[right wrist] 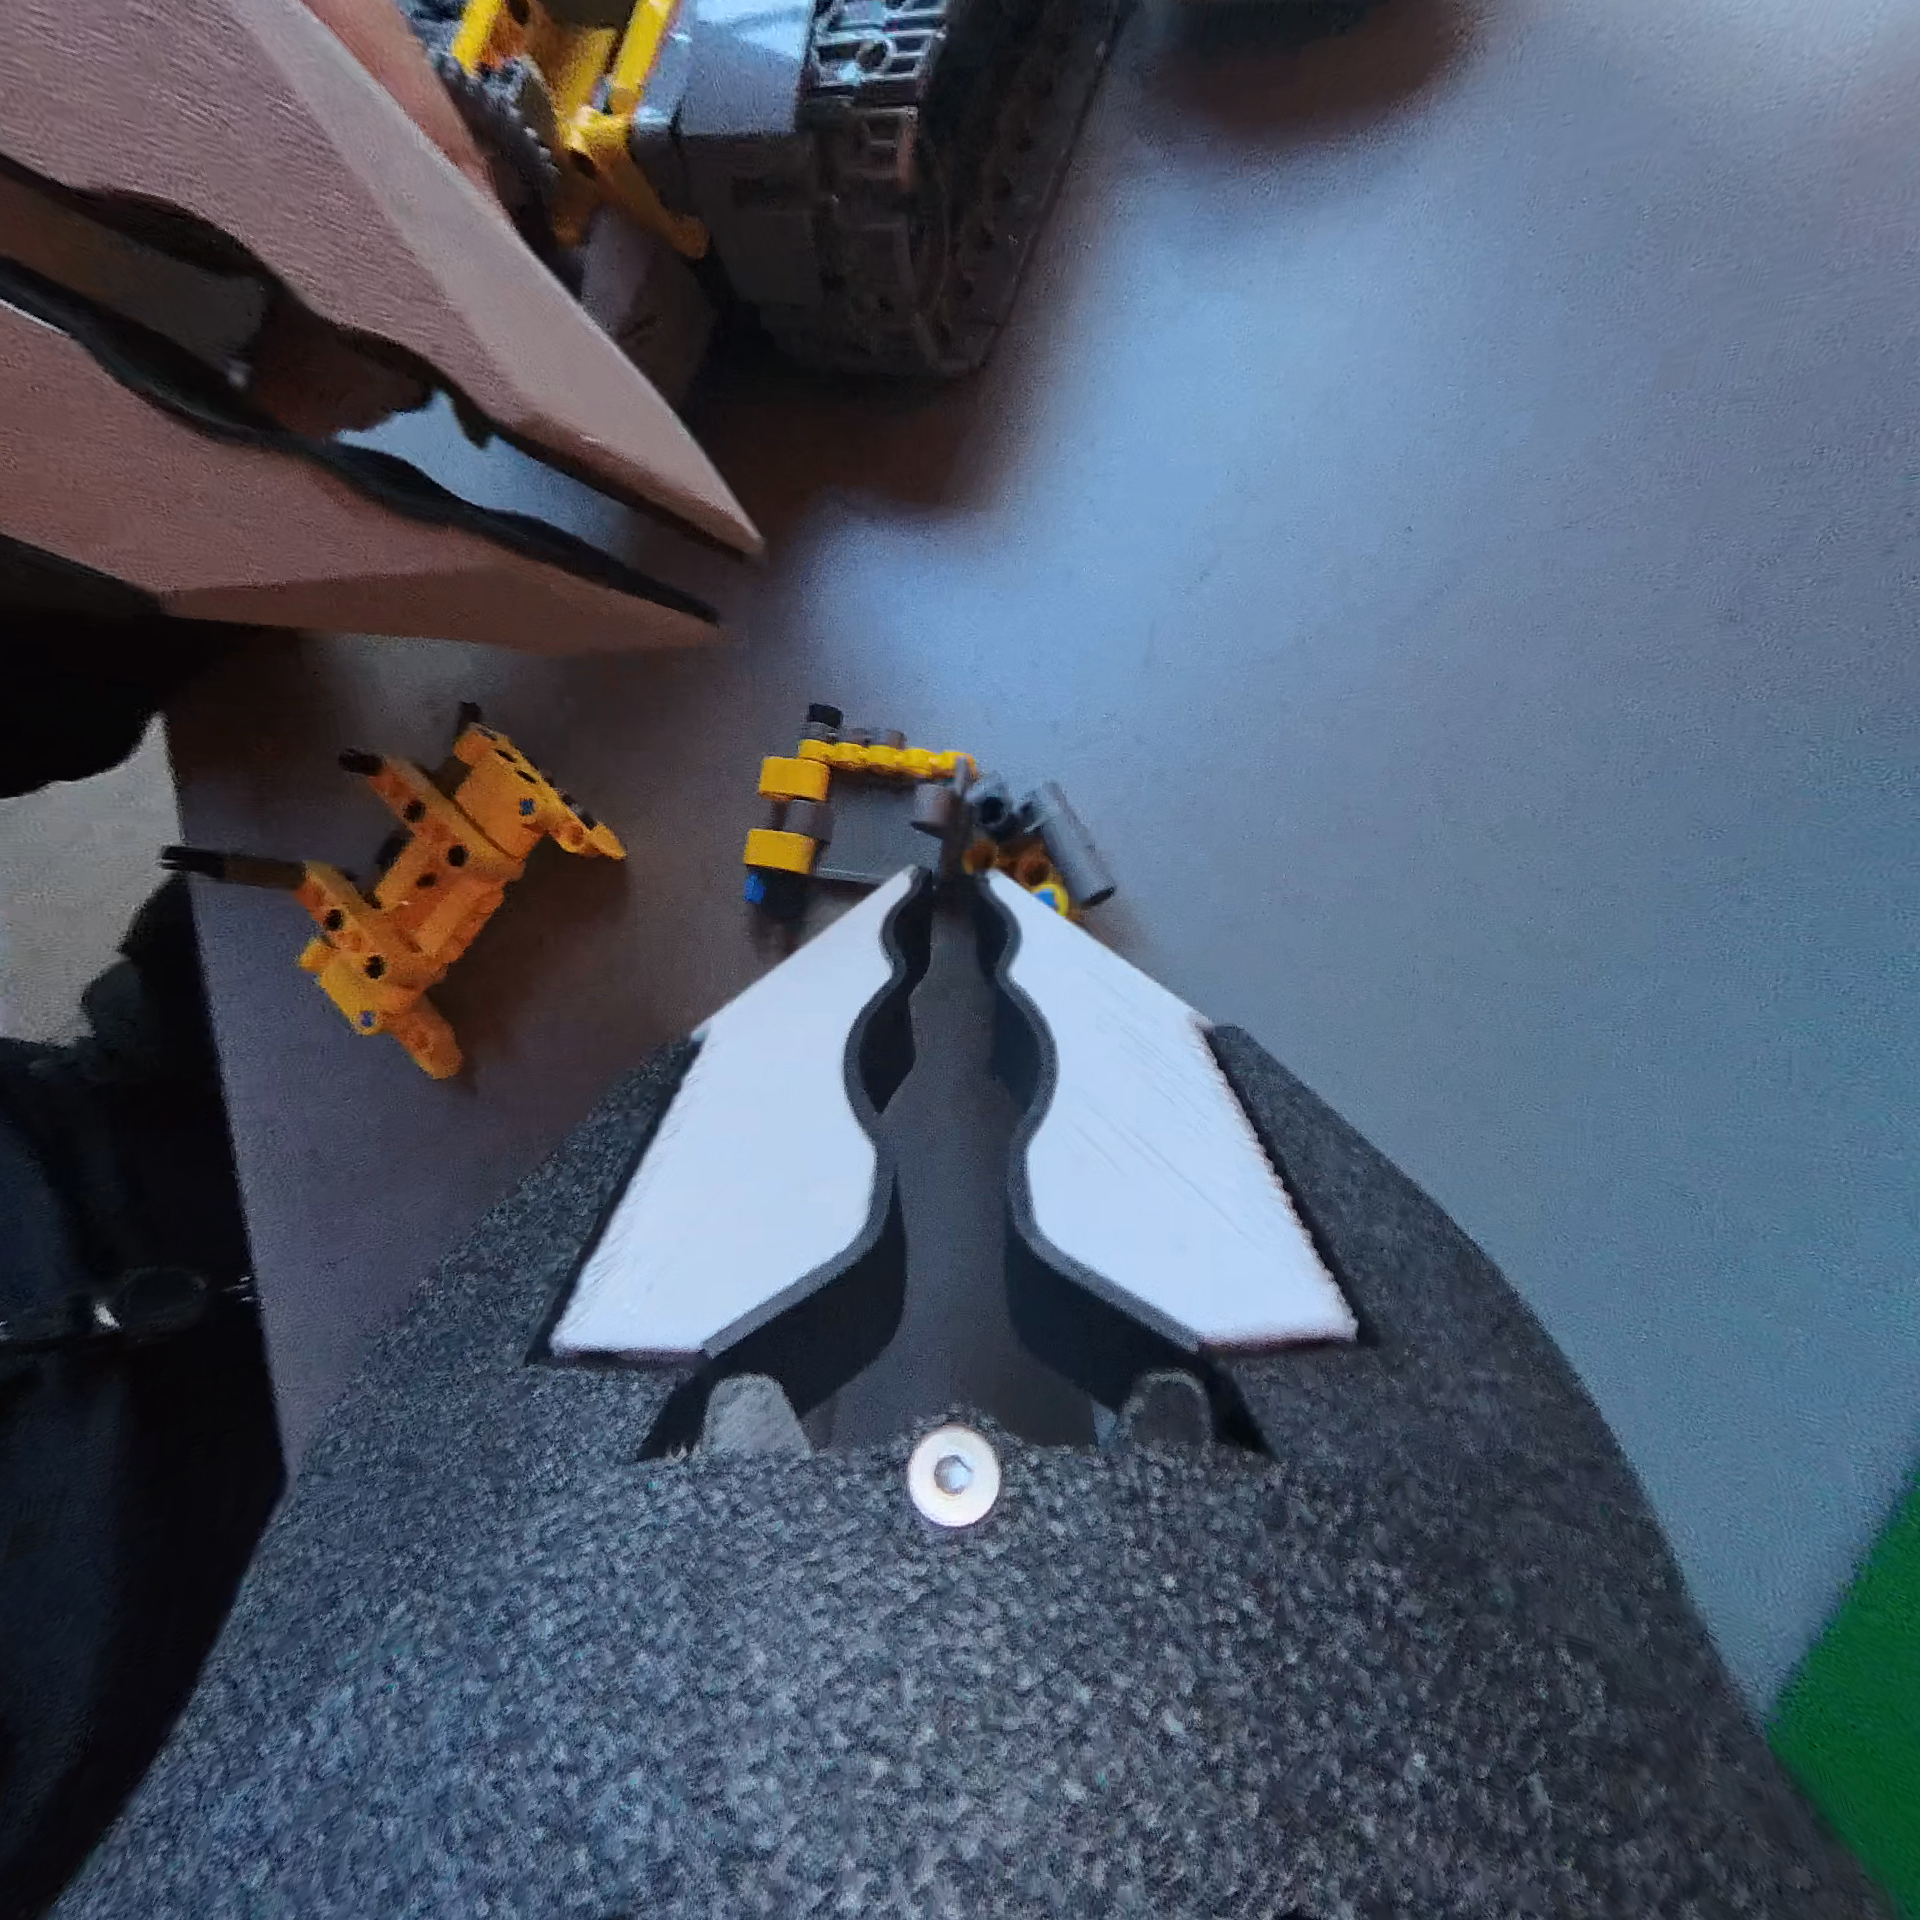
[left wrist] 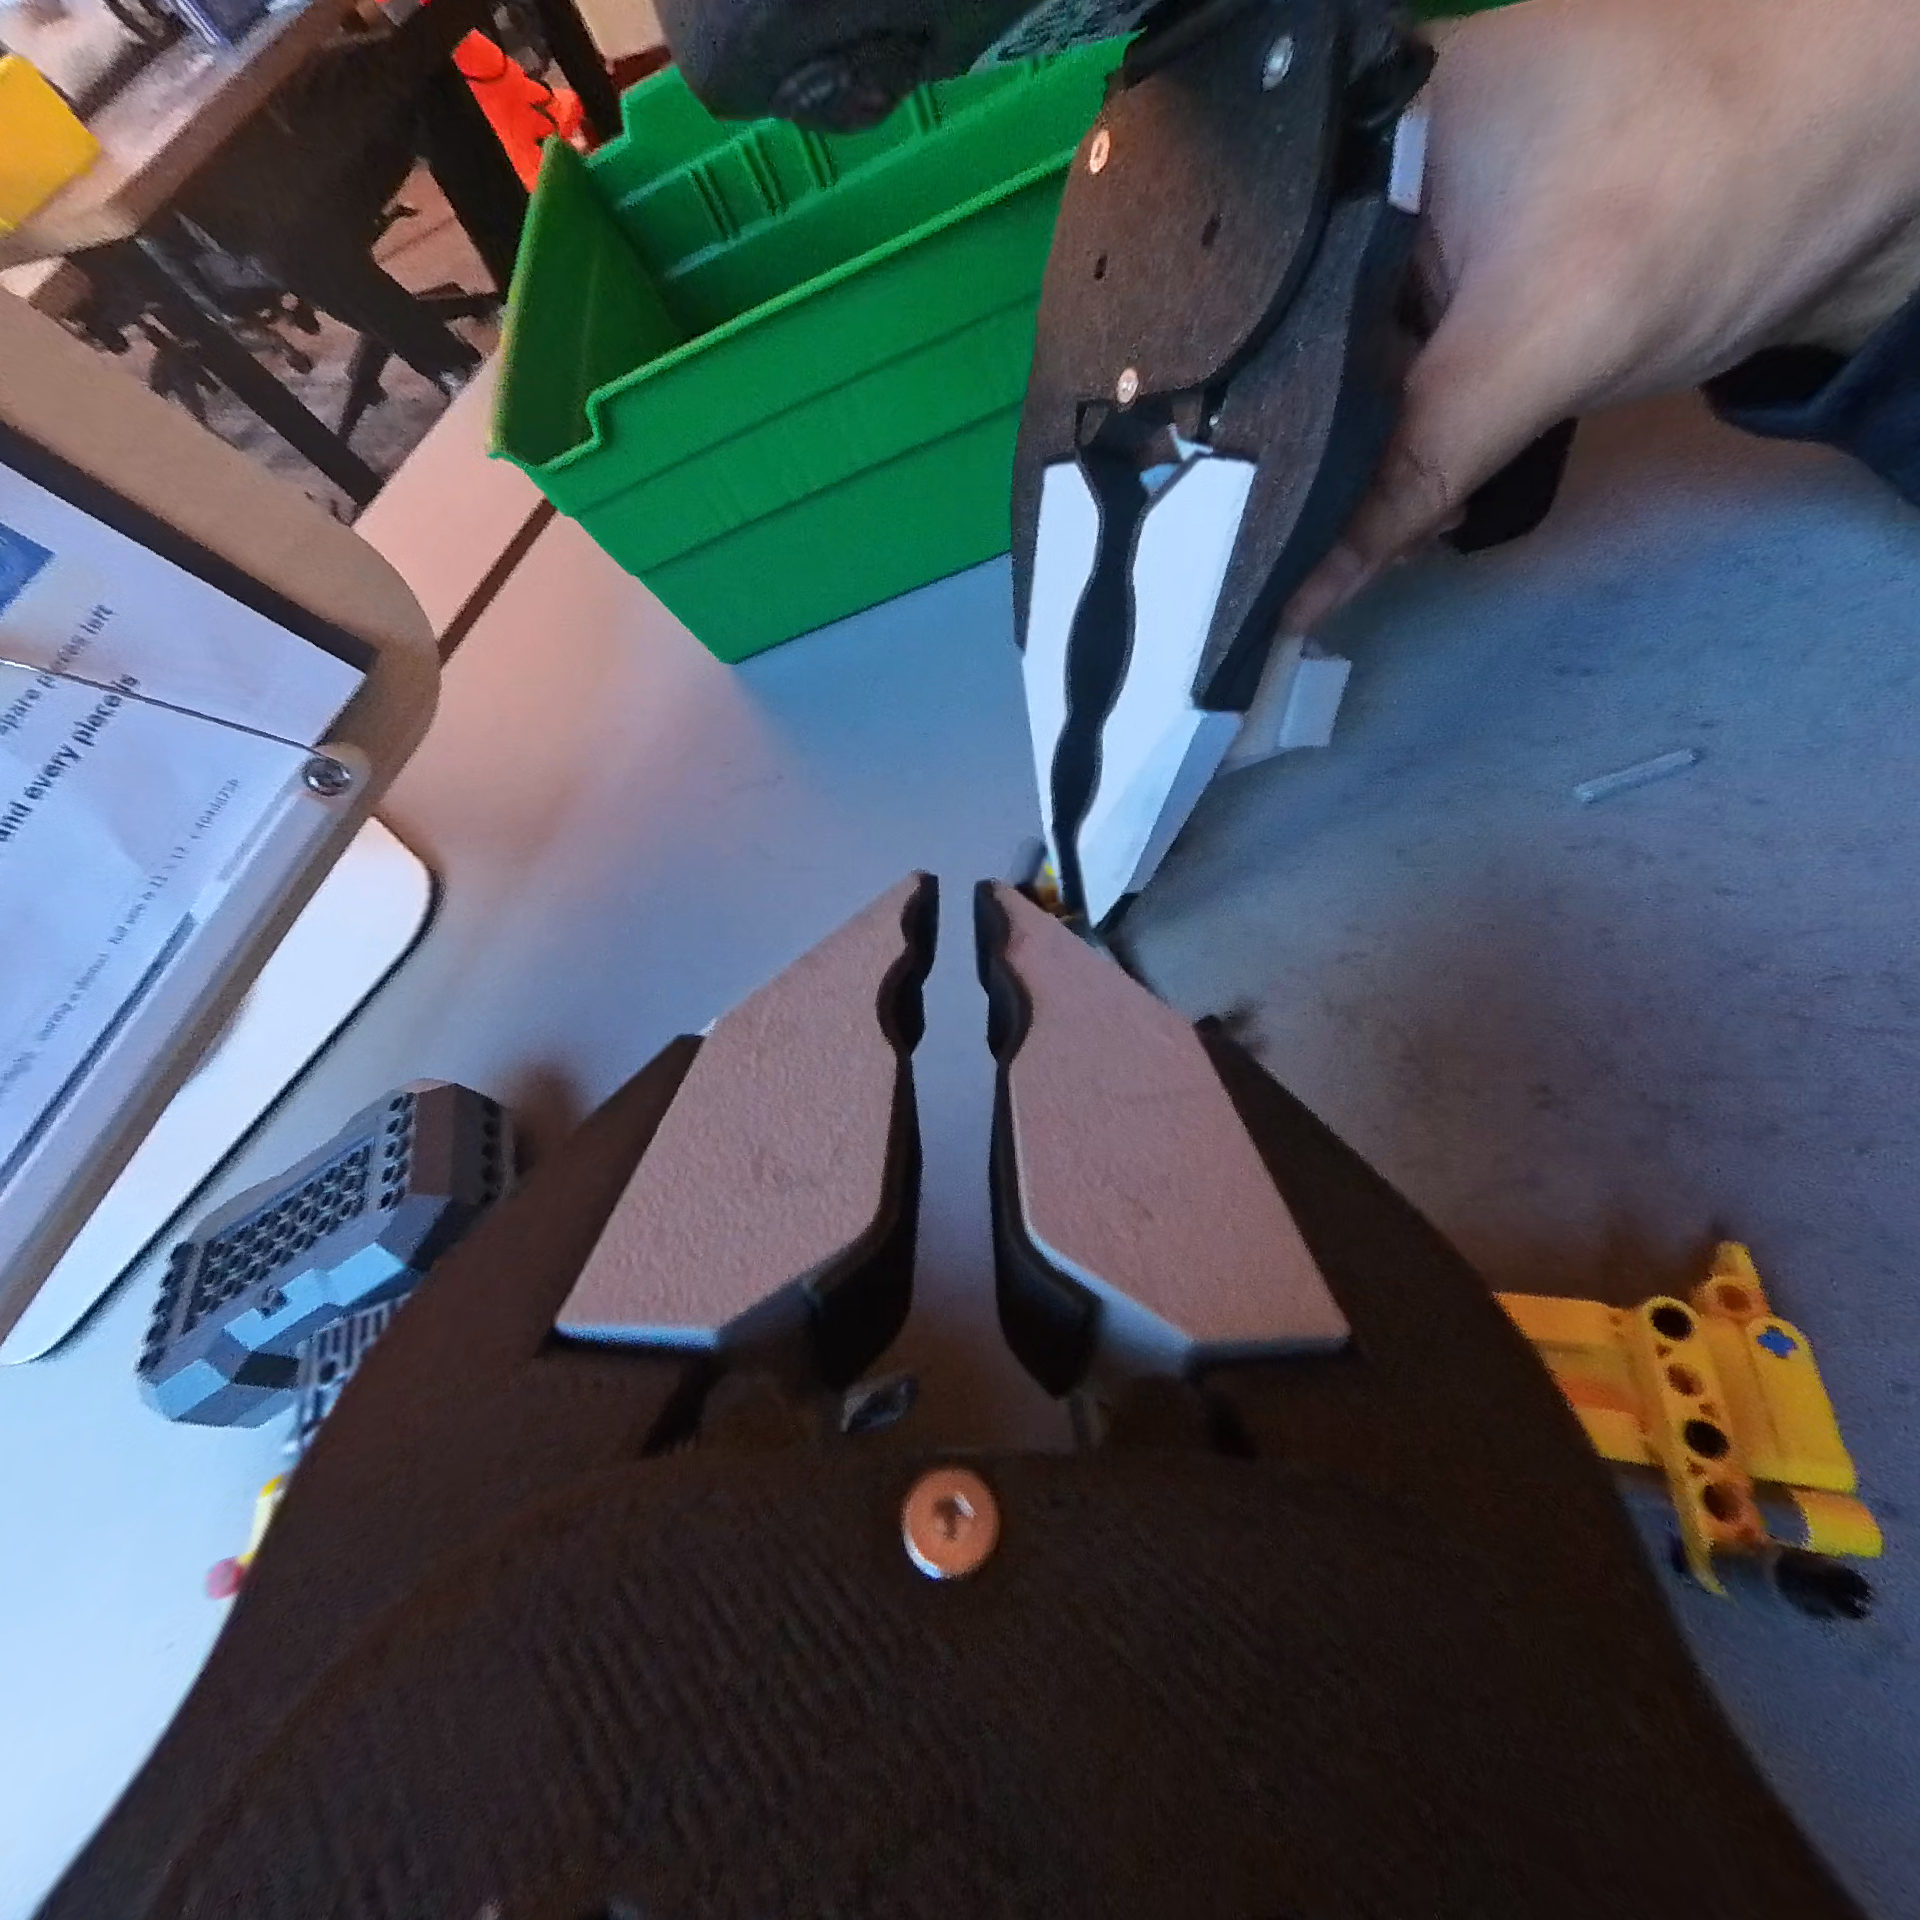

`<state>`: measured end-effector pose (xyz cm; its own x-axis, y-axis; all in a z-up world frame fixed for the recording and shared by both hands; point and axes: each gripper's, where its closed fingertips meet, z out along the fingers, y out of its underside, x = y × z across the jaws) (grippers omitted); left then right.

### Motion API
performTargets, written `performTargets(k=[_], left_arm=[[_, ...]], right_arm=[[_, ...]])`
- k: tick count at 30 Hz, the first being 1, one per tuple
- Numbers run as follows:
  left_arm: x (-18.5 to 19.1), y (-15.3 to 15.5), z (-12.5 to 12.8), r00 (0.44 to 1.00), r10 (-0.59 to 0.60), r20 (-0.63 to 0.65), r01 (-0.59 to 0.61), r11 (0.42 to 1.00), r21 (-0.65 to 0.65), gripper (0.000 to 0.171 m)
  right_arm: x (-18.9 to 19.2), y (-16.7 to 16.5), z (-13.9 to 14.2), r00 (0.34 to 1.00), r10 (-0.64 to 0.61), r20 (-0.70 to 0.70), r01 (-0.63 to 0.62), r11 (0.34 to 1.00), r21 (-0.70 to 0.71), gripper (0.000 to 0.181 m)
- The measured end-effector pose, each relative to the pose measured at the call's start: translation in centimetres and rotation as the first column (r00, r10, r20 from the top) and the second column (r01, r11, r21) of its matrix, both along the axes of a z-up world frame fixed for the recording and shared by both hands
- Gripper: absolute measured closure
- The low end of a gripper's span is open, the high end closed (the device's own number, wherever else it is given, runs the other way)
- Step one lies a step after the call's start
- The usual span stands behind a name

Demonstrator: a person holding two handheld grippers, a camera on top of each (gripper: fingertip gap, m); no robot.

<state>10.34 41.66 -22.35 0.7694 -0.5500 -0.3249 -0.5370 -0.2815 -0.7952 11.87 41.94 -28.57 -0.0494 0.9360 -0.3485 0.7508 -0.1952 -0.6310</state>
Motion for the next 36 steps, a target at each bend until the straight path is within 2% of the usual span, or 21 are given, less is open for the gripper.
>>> performTargets(k=[2,5,9,12,15,16,17,18,19,22,24,26,27,30,32,34,36], left_arm=[[-0.5,0.2,0.3,0.999,0.033,-0.005,-0.033,0.999,0.02,0.171],[-0.9,0.3,0.9,0.997,0.05,0.051,-0.052,0.998,0.022,0.171],[-1.1,0.3,1.8,0.995,0.054,0.09,-0.058,0.997,0.044,0.171],[-1.0,0.2,2.1,0.995,0.048,0.091,-0.053,0.997,0.052,0.171],[-0.5,0.0,2.2,0.995,0.031,0.093,-0.037,0.998,0.06,0.171],[-0.3,0.0,2.2,0.996,0.026,0.089,-0.032,0.997,0.064,0.171],[-0.2,0.0,2.2,0.996,0.023,0.081,-0.028,0.998,0.065,0.171],[-0.2,0.0,2.1,0.997,0.023,0.07,-0.028,0.997,0.066,0.171],[-0.3,0.0,1.9,0.998,0.027,0.059,-0.031,0.997,0.067,0.171],[-0.8,0.2,1.7,0.998,0.041,0.052,-0.044,0.997,0.063,0.171],[-1.0,0.3,1.9,0.997,0.049,0.065,-0.053,0.996,0.065,0.171],[-1.2,0.3,2.2,0.996,0.054,0.075,-0.06,0.995,0.074,0.171],[-1.2,0.3,2.4,0.995,0.054,0.079,-0.06,0.995,0.08,0.171],[-1.0,0.1,2.7,0.995,0.044,0.09,-0.053,0.995,0.09,0.171],[-0.9,0.1,2.5,0.996,0.04,0.082,-0.047,0.996,0.081,0.171],[-0.9,0.2,2.1,0.996,0.041,0.074,-0.046,0.996,0.072,0.171],[-1.0,0.2,2.0,0.997,0.044,0.068,-0.048,0.997,0.067,0.171]], right_arm=[[0.2,0.5,0.1,1.0,-0.02,0.005,0.02,0.999,0.033,0.171],[0.6,0.9,1.6,0.997,-0.071,-0.038,0.073,0.995,0.064,0.16],[3.9,-0.8,4.4,0.984,-0.12,-0.134,0.141,0.978,0.156,0.16],[7.9,-3.3,3.2,0.992,-0.121,-0.041,0.126,0.98,0.152,0.157],[10.4,-5.3,0.6,0.99,-0.126,0.055,0.117,0.984,0.137,0.153],[11.0,-5.2,-0.5,0.986,-0.14,0.092,0.125,0.98,0.156,0.153],[11.3,-5.1,-1.0,0.984,-0.156,0.089,0.139,0.975,0.174,0.161],[11.6,-5.3,-1.1,0.986,-0.147,0.083,0.131,0.977,0.168,0.165],[11.9,-5.5,-1.2,0.988,-0.128,0.087,0.112,0.98,0.163,0.18],[11.9,-5.3,-1.2,0.989,-0.129,0.075,0.114,0.977,0.18,0.181],[11.6,-4.6,-0.3,0.989,-0.142,0.051,0.123,0.955,0.269,0.181],[10.8,-3.0,3.4,0.981,-0.177,-0.076,0.193,0.912,0.362,0.181],[10.8,-1.4,6.0,0.964,-0.215,-0.158,0.263,0.868,0.421,0.181],[13.1,5.2,13.0,0.892,-0.35,-0.284,0.451,0.689,0.568,0.181],[15.5,10.1,13.6,0.864,-0.454,-0.218,0.484,0.631,0.606,0.18],[17.4,13.9,12.1,0.836,-0.539,-0.102,0.486,0.641,0.594,0.175],[17.9,15.6,11.8,0.819,-0.566,-0.09,0.507,0.642,0.576,0.168]])
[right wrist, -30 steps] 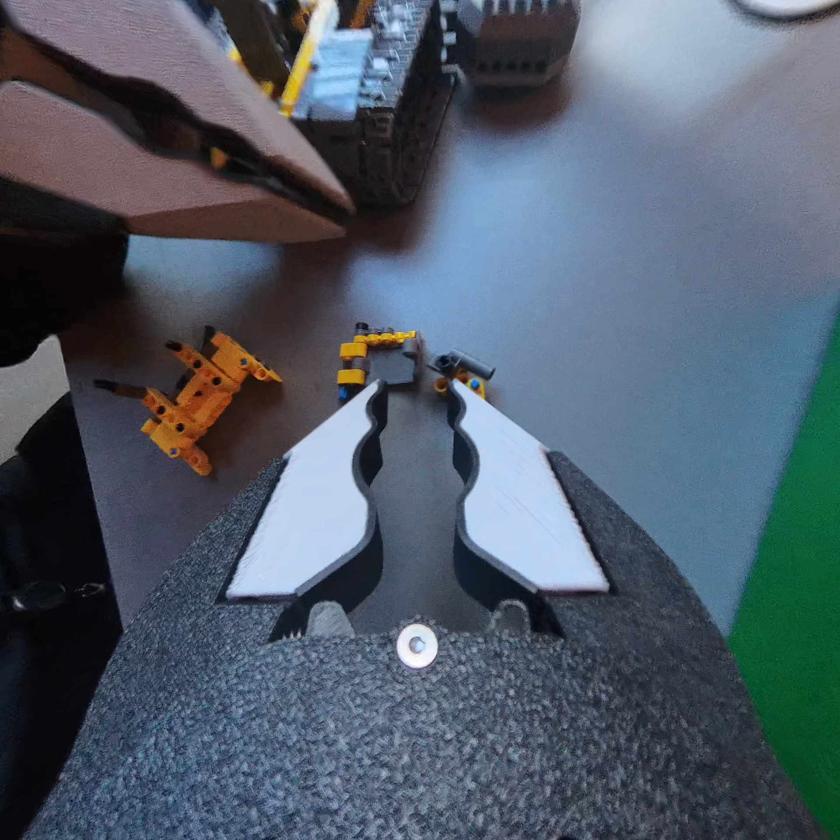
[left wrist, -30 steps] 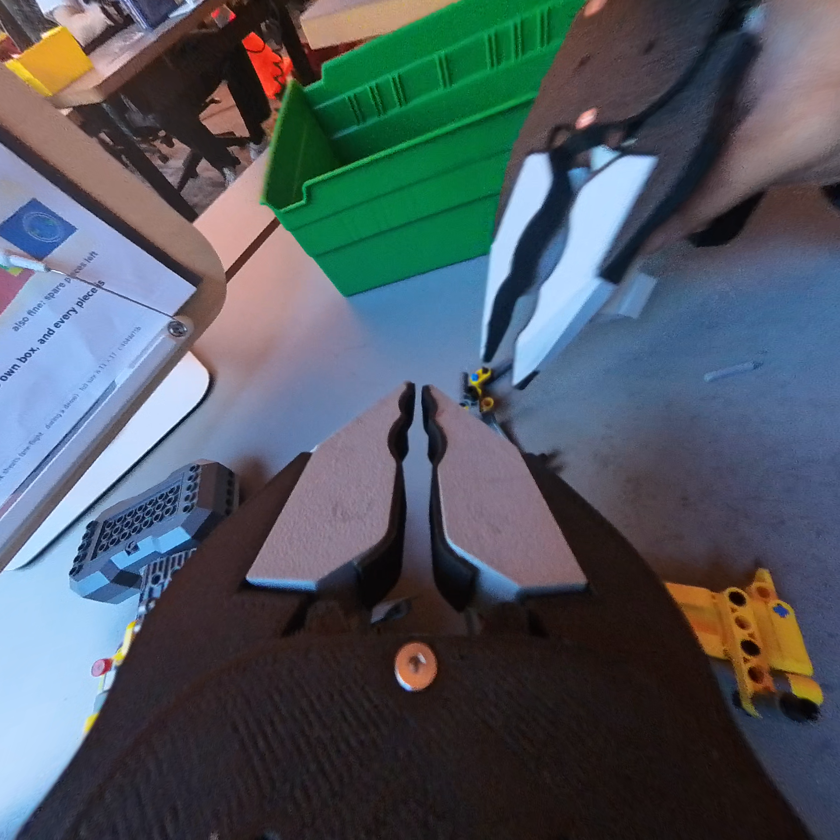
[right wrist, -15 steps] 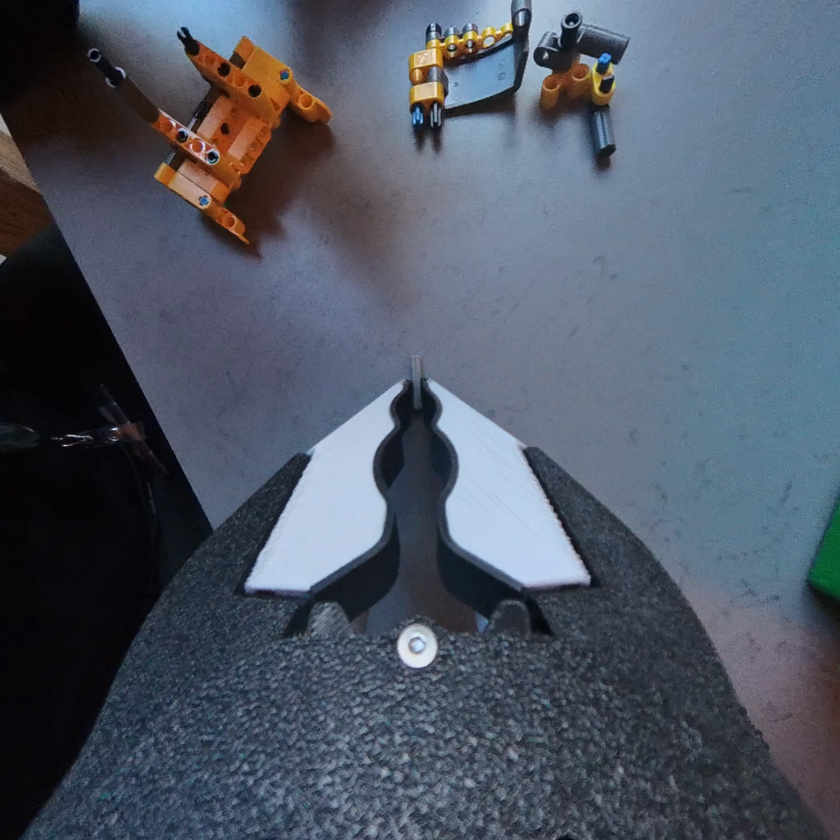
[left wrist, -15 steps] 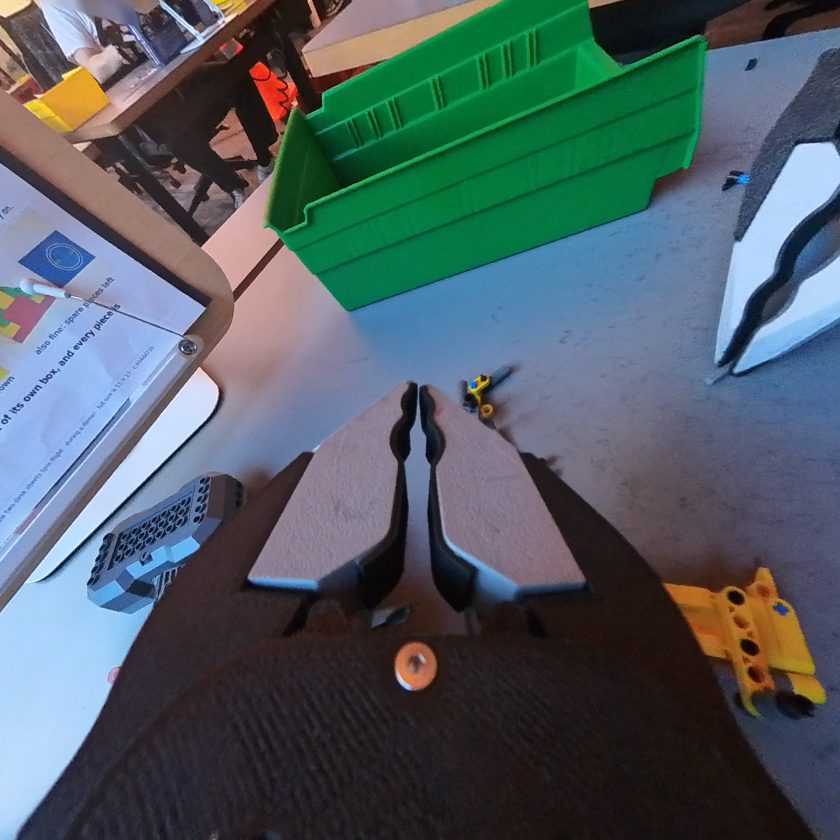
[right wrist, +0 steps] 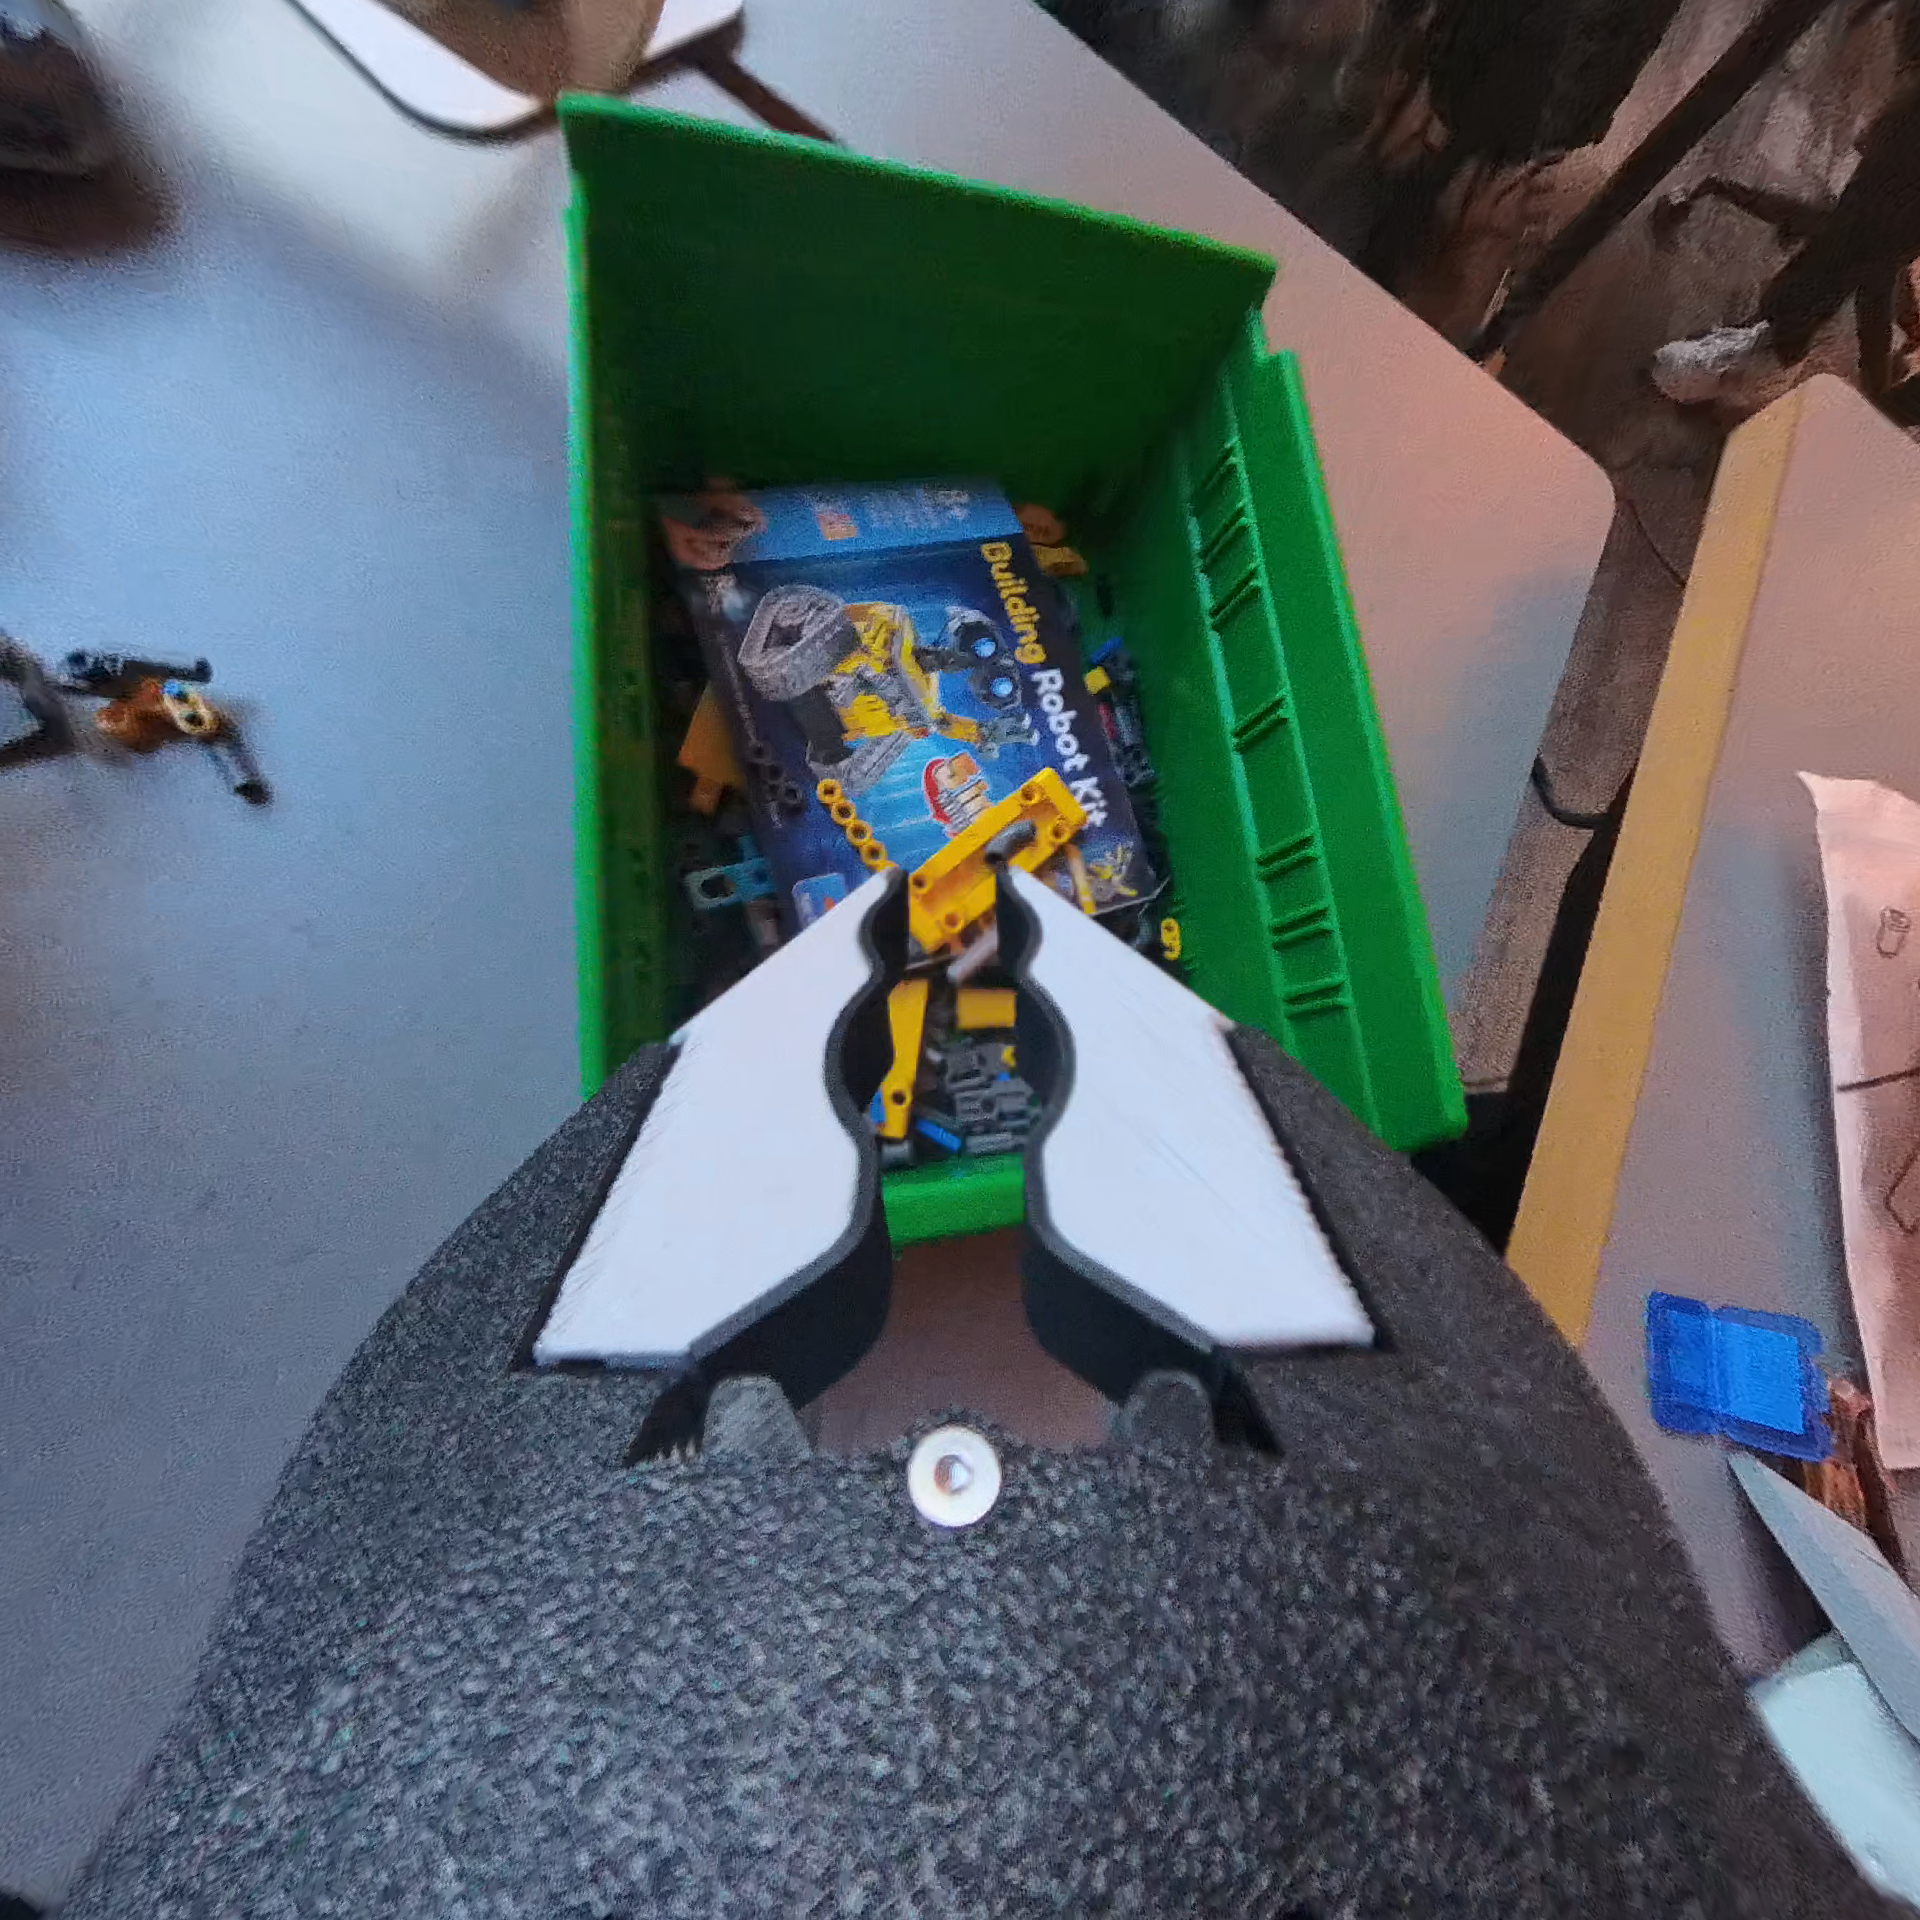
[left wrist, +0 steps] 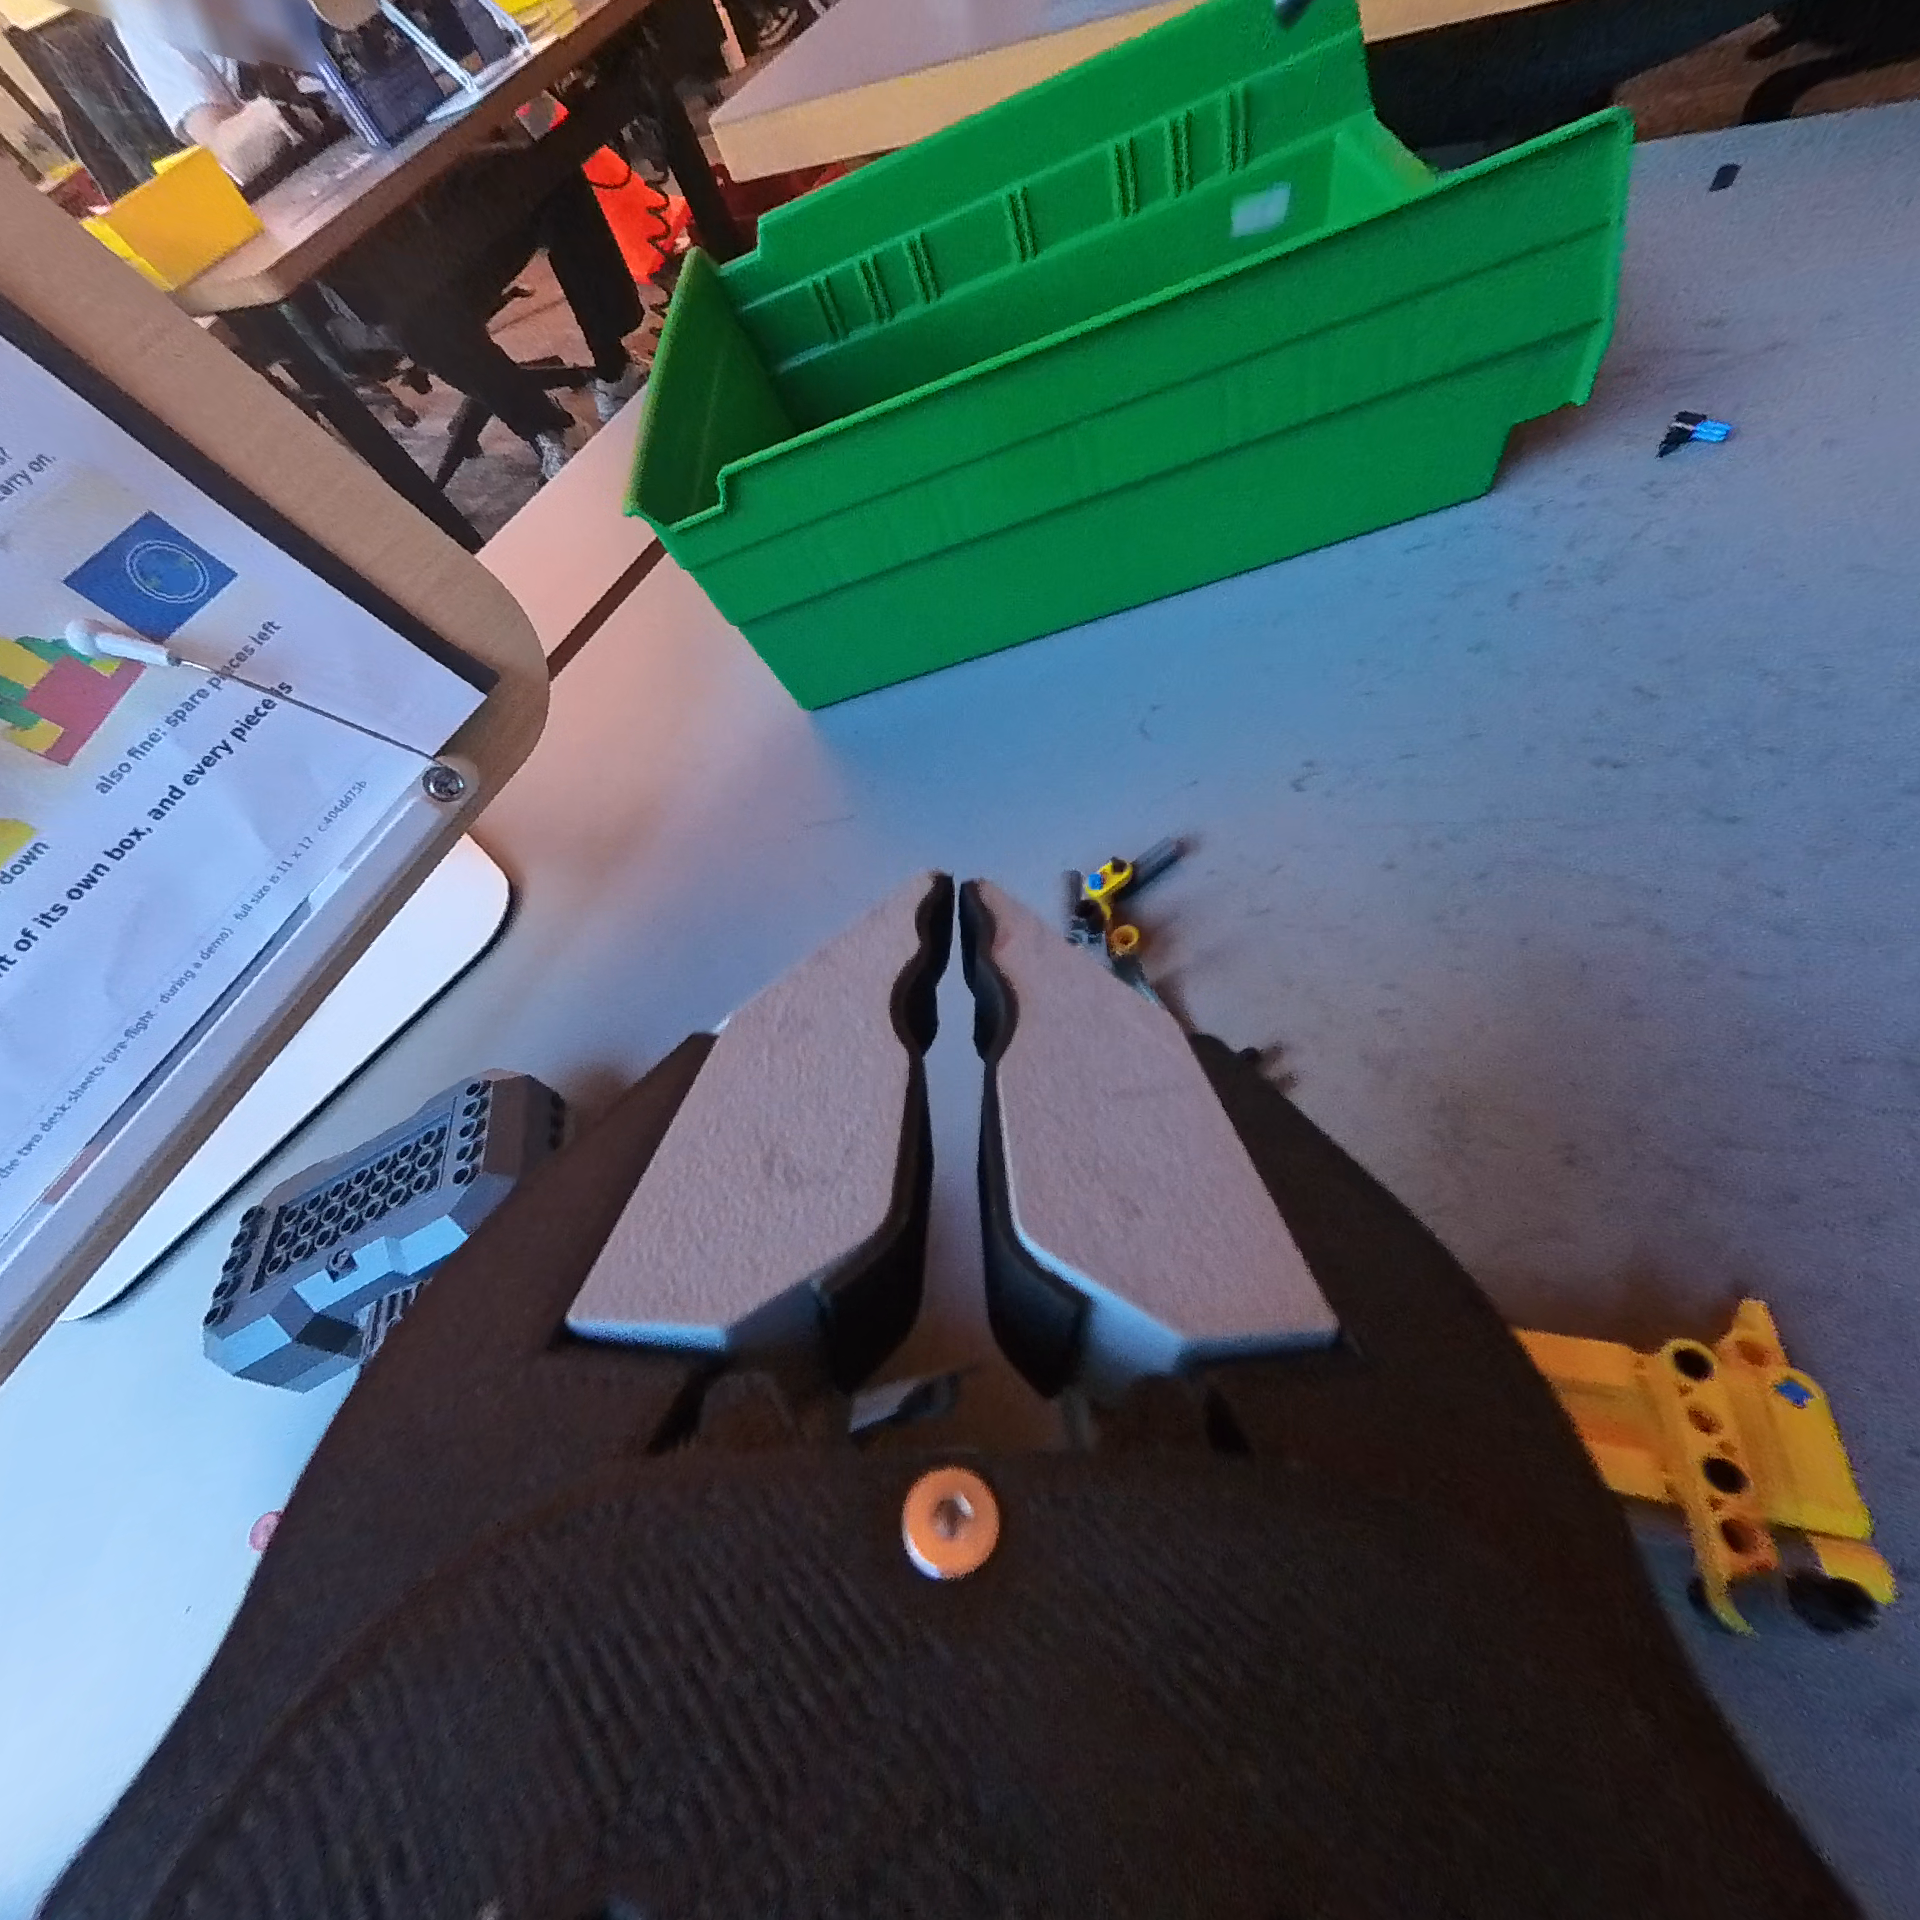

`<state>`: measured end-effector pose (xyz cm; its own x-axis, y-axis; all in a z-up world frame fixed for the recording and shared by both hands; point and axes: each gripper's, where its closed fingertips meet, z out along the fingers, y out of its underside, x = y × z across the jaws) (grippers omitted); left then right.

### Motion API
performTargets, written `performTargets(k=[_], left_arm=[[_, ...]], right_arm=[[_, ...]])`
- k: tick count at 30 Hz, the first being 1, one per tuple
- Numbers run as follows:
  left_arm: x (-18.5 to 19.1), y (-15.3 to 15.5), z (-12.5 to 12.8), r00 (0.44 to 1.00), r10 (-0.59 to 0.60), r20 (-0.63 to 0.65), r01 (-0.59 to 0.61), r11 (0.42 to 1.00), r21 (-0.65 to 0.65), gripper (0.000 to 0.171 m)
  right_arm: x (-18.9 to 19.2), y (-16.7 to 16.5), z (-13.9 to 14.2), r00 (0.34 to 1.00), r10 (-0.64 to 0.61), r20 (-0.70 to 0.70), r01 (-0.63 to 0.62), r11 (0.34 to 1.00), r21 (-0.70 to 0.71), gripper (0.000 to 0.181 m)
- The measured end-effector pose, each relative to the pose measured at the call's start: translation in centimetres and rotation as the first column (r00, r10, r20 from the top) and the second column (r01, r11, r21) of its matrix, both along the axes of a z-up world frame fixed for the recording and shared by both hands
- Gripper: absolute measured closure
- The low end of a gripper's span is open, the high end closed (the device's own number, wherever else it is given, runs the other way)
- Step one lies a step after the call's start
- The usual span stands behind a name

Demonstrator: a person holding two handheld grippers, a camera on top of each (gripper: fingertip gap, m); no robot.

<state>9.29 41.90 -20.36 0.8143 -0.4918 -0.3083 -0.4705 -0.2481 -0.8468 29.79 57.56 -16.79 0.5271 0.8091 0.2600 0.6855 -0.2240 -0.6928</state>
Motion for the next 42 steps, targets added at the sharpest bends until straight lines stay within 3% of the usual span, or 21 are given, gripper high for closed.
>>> performTargets(k=[5,8,12,17,19,20,23,26,31,33,38,42], left_arm=[[-0.7,0.1,0.1,1.0,0.02,-0.006,-0.02,1.0,-0.001,0.171],[-0.6,0.0,0.1,1.0,0.016,0.017,-0.016,1.0,-0.011,0.171],[-0.3,0.1,-0.5,1.0,0.009,-0.009,-0.01,1.0,-0.02,0.171],[-1.1,0.2,-1.2,0.996,0.024,-0.086,-0.026,0.999,-0.021,0.171],[-1.1,0.3,-1.4,0.997,0.023,-0.075,-0.025,0.999,-0.033,0.171],[-1.1,0.3,-1.5,0.997,0.02,-0.073,-0.022,0.999,-0.039,0.171],[-0.9,0.3,-2.3,0.994,0.008,-0.108,-0.014,0.998,-0.053,0.171],[-0.7,0.5,-2.6,0.986,0.016,-0.167,-0.022,0.999,-0.035,0.166],[0.7,0.3,-1.8,0.982,-0.006,-0.191,0.012,0.999,0.033,0.138],[1.2,0.1,-1.6,0.982,-0.029,-0.186,0.038,0.998,0.046,0.133],[2.5,-0.7,-0.4,0.986,-0.107,-0.127,0.117,0.99,0.078,0.152],[2.5,-0.8,-0.6,0.986,-0.13,-0.104,0.137,0.989,0.057,0.149]], right_arm=[[-0.9,0.0,1.8,0.986,-0.034,-0.161,0.033,0.999,-0.011,0.168],[-6.6,-5.5,2.4,0.937,0.172,-0.304,-0.187,0.982,-0.021,0.167],[-13.9,-12.2,-4.8,0.881,0.405,-0.243,-0.455,0.866,-0.205,0.154],[-17.0,-11.9,-11.6,0.856,0.516,-0.039,-0.507,0.82,-0.267,0.145],[-17.2,-12.5,-12.7,0.823,0.567,-0.027,-0.544,0.775,-0.321,0.16],[-17.4,-12.9,-12.6,0.806,0.59,-0.058,-0.572,0.748,-0.337,0.177],[-17.9,-11.9,-12.5,0.825,0.559,-0.086,-0.553,0.768,-0.323,0.177],[-18.6,-12.1,-10.8,0.832,0.494,-0.252,-0.554,0.756,-0.347,0.177],[-19.3,-14.7,-6.8,0.719,0.474,-0.509,-0.67,0.667,-0.326,0.177],[-19.4,-15.3,-6.1,0.695,0.517,-0.5,-0.69,0.674,-0.263,0.177],[-19.2,-16.3,-5.1,0.654,0.65,-0.386,-0.725,0.685,-0.076,0.177],[-18.5,-16.7,-4.9,0.627,0.722,-0.292,-0.752,0.659,0.018,0.177]])
